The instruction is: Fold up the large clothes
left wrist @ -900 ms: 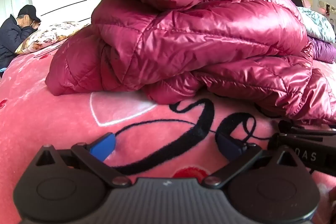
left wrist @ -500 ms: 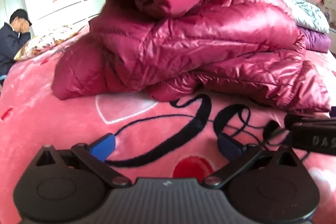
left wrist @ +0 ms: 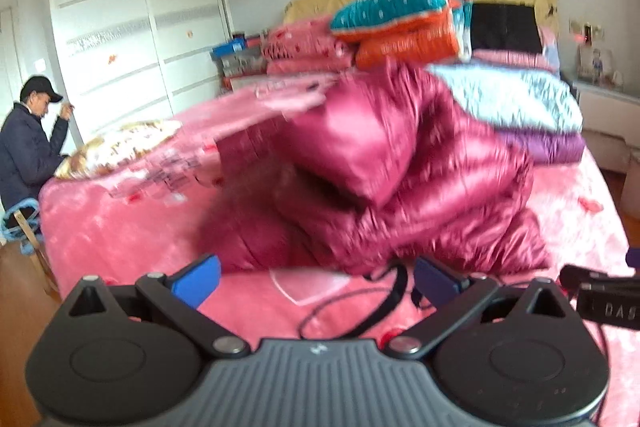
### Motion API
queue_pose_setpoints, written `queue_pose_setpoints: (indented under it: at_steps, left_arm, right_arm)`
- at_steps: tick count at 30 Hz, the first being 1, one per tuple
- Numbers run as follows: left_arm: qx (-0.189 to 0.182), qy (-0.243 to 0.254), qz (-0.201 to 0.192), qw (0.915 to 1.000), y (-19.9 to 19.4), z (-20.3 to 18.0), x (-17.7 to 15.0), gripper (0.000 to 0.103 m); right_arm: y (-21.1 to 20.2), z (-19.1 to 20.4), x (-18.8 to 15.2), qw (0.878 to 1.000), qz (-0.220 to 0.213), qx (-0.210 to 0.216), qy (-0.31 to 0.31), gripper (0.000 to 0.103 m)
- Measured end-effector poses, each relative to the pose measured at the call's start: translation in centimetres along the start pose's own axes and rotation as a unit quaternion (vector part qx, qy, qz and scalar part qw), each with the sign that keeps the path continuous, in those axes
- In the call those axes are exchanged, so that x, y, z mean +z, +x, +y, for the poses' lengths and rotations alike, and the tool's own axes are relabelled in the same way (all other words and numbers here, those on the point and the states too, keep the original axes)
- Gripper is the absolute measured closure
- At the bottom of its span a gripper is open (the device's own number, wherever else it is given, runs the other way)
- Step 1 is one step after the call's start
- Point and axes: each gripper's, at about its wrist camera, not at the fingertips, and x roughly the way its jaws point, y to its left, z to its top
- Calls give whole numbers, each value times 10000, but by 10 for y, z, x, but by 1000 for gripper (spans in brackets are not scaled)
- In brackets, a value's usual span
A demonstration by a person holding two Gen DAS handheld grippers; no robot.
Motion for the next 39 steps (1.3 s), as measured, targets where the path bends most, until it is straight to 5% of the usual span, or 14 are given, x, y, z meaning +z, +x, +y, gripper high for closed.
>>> queue_pose_setpoints:
  at_steps: [7, 18, 30, 39]
  left_arm:
    - [-4, -233, -350, 9991, -55, 29, 24, 1]
    - [111, -356, -949, 9948, -115, 52, 35, 1]
    - [361, -482, -1129, 9918, -140, 73, 29, 1]
    - [514, -487, -1119, 9912, -143, 78, 25, 1]
  right_arm:
    - [-89, 24, 3, 9980, -479, -294, -286, 0]
    - [-203, 73, 12, 9916, -1118, -74, -642, 0]
    - [-237, 109, 20, 9861, -1349, 220, -947, 0]
    - [-215, 95, 39, 9841, -1380, 416, -1039, 0]
